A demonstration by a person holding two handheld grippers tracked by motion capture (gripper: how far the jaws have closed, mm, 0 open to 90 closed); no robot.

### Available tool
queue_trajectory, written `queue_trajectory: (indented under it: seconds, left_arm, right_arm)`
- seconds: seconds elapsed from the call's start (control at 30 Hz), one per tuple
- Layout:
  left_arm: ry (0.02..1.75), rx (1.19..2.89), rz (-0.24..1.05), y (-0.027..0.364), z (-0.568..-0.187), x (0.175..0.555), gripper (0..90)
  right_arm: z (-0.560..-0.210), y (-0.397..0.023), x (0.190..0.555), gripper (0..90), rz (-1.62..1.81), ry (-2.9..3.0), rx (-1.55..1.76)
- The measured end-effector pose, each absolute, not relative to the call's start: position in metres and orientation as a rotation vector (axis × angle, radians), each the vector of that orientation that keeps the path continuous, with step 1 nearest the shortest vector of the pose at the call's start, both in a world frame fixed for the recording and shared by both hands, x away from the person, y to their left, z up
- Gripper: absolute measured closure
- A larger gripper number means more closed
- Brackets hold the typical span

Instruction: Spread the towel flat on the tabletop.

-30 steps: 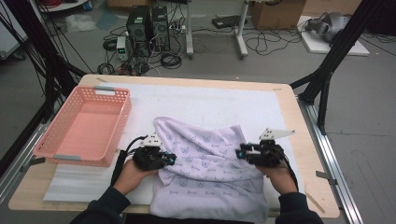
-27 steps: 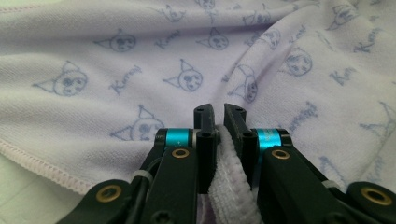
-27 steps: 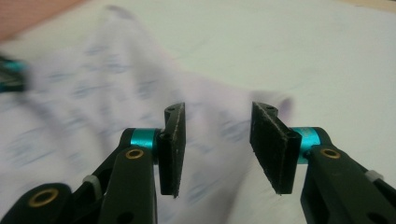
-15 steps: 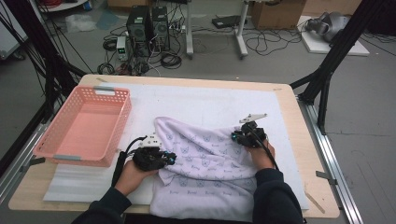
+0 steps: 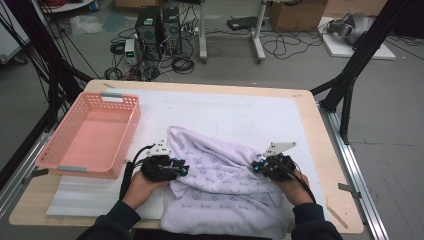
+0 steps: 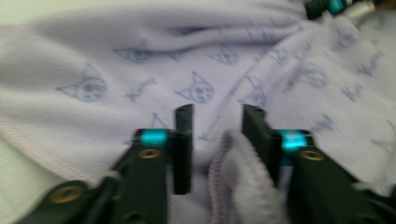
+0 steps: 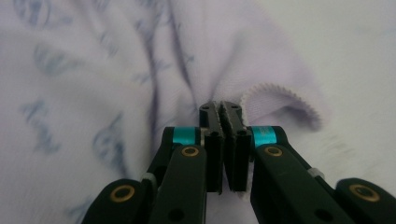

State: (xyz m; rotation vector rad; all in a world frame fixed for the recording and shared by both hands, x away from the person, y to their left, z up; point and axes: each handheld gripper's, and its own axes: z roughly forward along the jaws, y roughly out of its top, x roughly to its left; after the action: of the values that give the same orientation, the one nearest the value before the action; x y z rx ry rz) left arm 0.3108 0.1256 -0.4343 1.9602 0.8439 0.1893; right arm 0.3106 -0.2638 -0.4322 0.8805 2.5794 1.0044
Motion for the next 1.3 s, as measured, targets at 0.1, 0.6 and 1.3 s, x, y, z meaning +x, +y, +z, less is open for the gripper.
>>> queue_trajectory:
  seconds: [0.1, 0.6, 1.3]
  left_arm:
    - [0.886, 1.92, 0.244, 0.131, -0.433, 0.313, 49.2]
    - [0.927, 1.887, 0.301, 0.139, -0.434, 0.316, 46.1]
    - [0.942, 1.884, 0.309, 0.141, -0.436, 0.319, 45.9]
  right_arm:
    - [-0.437, -0.267, 0.306, 87.9, 1.066, 2.539, 0.941]
    - [-0.39, -0.296, 0.338, 57.8, 1.245, 2.16, 1.075]
    - [-0.432, -0.256, 0.368, 86.7, 0.846, 2.521, 0.958]
